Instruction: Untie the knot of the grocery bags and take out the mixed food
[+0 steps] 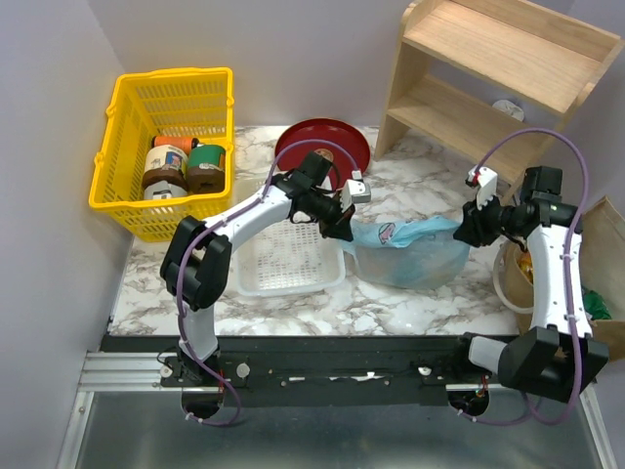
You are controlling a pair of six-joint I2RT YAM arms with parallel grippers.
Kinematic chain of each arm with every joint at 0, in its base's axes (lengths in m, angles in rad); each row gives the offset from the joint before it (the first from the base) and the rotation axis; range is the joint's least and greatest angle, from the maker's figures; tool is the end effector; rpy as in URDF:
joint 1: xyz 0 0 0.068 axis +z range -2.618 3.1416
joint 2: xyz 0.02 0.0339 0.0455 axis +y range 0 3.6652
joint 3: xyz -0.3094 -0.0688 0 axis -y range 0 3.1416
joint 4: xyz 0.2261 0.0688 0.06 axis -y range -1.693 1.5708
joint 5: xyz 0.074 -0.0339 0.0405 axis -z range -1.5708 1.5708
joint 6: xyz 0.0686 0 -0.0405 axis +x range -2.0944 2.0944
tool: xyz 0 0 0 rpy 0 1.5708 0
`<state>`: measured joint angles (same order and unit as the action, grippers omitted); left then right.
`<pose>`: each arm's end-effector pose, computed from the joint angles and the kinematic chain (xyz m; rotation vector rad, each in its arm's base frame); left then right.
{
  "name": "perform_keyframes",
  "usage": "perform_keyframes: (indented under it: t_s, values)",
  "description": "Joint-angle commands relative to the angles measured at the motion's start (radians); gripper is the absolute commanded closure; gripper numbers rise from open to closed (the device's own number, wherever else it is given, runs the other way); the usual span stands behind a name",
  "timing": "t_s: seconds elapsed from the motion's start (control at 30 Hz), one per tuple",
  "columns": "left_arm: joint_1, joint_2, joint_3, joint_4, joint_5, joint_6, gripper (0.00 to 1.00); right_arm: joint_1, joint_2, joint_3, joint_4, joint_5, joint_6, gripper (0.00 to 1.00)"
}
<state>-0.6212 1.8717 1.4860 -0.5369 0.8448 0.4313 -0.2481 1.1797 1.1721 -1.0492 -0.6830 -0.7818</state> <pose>0.3084 -0.2838 0.2842 1.4880 1.8548 -1.1269 0.1959 -0.0050 0.3470 -0.8280 2.1999 0.4210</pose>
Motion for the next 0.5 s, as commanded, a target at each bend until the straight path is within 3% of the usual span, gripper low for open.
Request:
perform_keyframes:
  t_s: [0.0, 0.07, 0.1, 0.2, 0.33, 0.47]
  values:
    - [0.018, -0.028, -0.007, -0.051, -0.085, 0.029, 0.94, -0.036, 0.038, 0.015, -0.074, -0.081, -0.013, 0.52]
    - [0.018, -0.061, -0.001, -0.031, -0.092, 0.018, 0.75, -0.034, 0.034, 0.047, -0.089, -0.145, -0.007, 0.45]
    - [0.012, -0.077, 0.0, -0.002, -0.093, 0.017, 0.59, -0.031, 0.028, 0.078, -0.09, -0.167, -0.007, 0.38]
    - [-0.003, -0.157, -0.012, 0.072, -0.113, 0.012, 0.36, 0.006, -0.017, 0.101, -0.066, -0.19, -0.019, 0.34]
    - [-0.037, -0.226, -0.023, 0.123, -0.11, 0.033, 0.27, 0.122, -0.069, 0.049, -0.023, -0.065, -0.071, 0.33]
    - [-0.119, -0.224, -0.02, 0.104, -0.142, 0.162, 0.25, 0.211, -0.083, -0.005, 0.086, -0.001, -0.068, 0.32]
